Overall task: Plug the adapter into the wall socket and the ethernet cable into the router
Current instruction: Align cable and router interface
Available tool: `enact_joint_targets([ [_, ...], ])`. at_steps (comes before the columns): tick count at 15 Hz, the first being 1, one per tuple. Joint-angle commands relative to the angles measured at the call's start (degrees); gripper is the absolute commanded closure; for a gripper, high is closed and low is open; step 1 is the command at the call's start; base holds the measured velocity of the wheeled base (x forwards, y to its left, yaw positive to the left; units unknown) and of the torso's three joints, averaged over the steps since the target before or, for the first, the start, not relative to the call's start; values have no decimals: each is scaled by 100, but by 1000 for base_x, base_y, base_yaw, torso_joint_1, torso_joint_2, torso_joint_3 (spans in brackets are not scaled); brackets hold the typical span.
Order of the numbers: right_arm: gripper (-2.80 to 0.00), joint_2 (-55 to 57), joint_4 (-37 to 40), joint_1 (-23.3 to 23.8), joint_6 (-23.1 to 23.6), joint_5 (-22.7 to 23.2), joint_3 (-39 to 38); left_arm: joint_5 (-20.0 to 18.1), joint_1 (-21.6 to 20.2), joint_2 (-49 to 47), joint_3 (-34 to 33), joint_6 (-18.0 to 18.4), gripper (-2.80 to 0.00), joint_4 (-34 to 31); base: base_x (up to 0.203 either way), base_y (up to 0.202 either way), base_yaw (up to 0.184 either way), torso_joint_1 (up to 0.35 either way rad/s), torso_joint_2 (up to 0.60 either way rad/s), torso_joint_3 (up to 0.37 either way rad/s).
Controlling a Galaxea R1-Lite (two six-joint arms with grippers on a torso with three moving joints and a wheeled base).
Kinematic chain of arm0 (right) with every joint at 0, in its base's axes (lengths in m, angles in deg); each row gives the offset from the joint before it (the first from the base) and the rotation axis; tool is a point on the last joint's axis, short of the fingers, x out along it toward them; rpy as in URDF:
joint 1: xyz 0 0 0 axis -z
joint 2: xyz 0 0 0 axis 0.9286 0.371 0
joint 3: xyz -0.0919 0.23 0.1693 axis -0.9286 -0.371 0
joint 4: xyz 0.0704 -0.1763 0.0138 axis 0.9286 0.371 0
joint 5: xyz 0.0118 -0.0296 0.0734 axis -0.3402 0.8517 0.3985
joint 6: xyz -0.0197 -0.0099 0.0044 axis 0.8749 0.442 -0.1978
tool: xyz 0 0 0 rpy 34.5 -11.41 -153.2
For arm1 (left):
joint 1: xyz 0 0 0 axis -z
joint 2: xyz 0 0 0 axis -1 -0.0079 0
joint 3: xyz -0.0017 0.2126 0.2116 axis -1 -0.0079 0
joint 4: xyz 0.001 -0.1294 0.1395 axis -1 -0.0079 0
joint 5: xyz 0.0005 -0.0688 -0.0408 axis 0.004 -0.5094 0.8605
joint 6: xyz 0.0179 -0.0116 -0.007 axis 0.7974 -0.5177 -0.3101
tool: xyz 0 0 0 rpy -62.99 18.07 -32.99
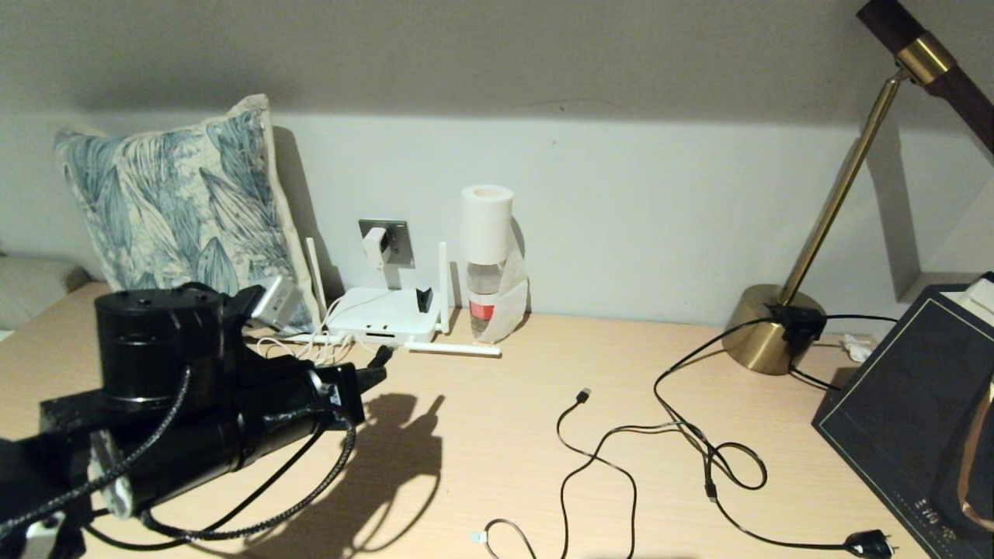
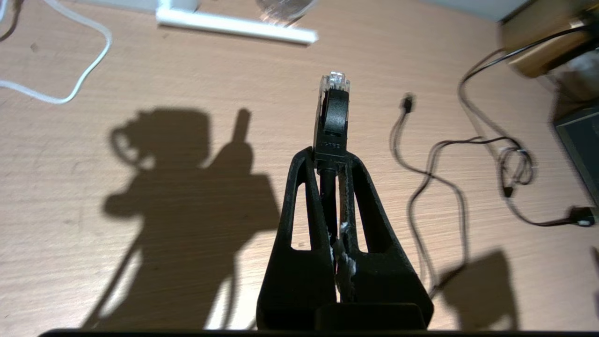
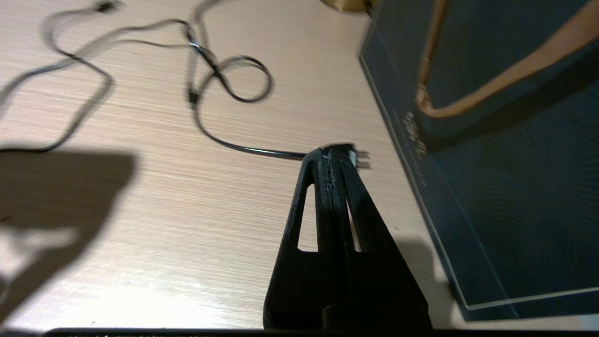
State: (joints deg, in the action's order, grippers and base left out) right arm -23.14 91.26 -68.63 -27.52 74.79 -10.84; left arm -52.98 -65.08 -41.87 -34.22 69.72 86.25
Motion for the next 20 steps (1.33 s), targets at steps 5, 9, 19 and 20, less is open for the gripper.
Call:
enact_joint_targets([
  [5, 0, -1113, 377, 49, 41, 382, -64, 299, -258, -1324, 330, 400, 0, 169, 0, 0, 0, 0, 0, 0],
  [9, 0, -1113, 372, 49, 22, 382, -64, 318, -663, -1770, 554, 528, 0, 403, 0, 0, 0, 0, 0, 0],
  [19, 0, -1113, 377, 49, 22, 382, -64, 517, -793, -2283, 449, 518, 0, 1052, 0, 0, 0, 0, 0, 0],
  [20, 0, -1113, 369, 49, 22, 381, -64, 521, -794, -2407, 452, 530, 0, 1200, 0, 0, 0, 0, 0, 0],
])
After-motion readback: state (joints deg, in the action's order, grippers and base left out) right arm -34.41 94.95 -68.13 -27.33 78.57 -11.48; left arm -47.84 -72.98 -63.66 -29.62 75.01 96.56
